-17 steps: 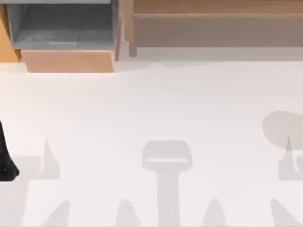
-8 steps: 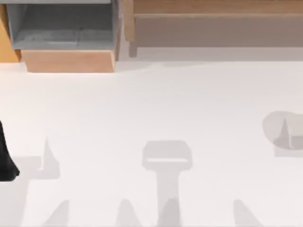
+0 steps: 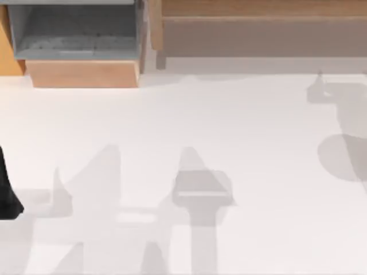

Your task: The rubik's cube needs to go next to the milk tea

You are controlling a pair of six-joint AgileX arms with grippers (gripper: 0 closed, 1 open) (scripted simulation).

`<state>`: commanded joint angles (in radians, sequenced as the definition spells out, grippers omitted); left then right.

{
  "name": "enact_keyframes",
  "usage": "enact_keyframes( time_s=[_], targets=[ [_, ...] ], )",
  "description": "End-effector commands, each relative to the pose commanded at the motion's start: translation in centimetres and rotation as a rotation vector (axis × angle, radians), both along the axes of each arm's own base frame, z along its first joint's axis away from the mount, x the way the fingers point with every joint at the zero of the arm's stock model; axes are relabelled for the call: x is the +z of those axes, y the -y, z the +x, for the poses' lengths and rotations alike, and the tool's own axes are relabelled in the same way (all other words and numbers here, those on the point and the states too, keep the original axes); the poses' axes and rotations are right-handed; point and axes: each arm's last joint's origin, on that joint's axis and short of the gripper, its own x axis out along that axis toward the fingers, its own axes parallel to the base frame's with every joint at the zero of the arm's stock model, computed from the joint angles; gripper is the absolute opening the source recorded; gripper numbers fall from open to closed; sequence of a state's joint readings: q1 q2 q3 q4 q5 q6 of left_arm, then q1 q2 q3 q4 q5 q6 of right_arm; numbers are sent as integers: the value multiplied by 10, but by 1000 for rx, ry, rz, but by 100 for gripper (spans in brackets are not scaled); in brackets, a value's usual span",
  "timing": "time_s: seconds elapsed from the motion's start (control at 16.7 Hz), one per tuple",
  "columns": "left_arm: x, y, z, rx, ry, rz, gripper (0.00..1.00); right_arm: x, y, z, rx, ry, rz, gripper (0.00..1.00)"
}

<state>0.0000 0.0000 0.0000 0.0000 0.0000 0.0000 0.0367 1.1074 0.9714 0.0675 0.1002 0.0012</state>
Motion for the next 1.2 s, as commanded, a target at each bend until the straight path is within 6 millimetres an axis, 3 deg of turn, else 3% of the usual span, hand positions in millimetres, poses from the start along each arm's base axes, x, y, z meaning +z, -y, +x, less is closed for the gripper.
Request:
enact_keyframes(
  time_s=[0.24, 0.42, 0.54, 0.9, 1.2],
  targets=[
    [0, 0, 0, 0, 0, 0, 100, 21, -13, 79, 18, 17, 7, 100],
    [0, 0, 0, 0, 0, 0, 100, 28, -22, 113, 37, 47, 13, 100],
    [0, 0, 0, 0, 0, 0, 100, 31, -25, 122, 44, 64, 16, 100],
    [0, 0, 0, 0, 0, 0, 100, 31, -24, 123, 41, 65, 16, 100],
    [0, 0, 0, 0, 0, 0, 100, 34, -26, 156, 45, 69, 16, 100]
  ],
)
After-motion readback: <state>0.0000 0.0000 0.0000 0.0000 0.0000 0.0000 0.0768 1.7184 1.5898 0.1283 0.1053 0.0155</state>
